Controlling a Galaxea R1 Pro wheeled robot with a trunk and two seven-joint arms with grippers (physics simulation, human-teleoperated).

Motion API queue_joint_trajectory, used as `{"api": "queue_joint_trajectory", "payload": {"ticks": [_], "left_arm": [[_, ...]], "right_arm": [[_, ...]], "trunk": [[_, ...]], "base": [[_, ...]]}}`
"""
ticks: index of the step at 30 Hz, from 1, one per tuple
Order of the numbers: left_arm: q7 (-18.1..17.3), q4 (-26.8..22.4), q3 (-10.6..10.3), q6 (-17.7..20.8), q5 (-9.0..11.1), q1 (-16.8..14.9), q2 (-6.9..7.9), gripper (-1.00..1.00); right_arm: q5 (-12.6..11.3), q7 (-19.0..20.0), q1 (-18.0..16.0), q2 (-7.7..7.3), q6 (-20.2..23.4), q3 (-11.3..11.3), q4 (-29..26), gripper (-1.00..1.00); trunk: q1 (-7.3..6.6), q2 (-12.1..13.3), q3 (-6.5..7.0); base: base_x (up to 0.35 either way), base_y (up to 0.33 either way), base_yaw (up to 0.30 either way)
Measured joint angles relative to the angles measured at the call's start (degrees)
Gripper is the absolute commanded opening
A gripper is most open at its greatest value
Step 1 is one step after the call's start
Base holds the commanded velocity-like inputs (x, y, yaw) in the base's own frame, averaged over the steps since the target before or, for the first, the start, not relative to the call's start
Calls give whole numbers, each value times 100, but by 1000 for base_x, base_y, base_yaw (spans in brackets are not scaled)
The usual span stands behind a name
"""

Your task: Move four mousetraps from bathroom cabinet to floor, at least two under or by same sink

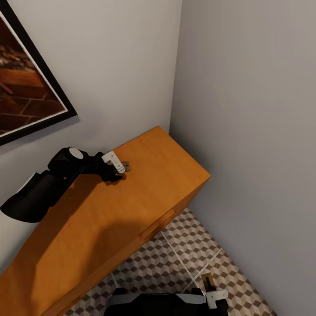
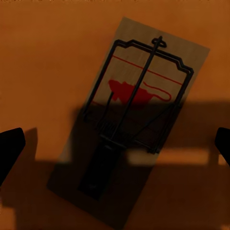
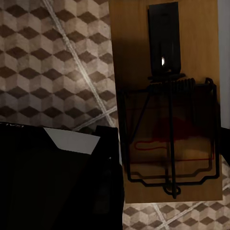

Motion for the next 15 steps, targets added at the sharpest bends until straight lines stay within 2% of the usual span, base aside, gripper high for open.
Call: {"api": "queue_joint_trajectory", "payload": {"ticks": [15], "left_arm": [[4, -73, -7, -2, -16, 3, 3, 100]], "right_arm": [[0, 1, 1, 0, 0, 0, 0, -100]], "trunk": [[-1, -1, -29]], "base": [[0, 0, 0]]}}
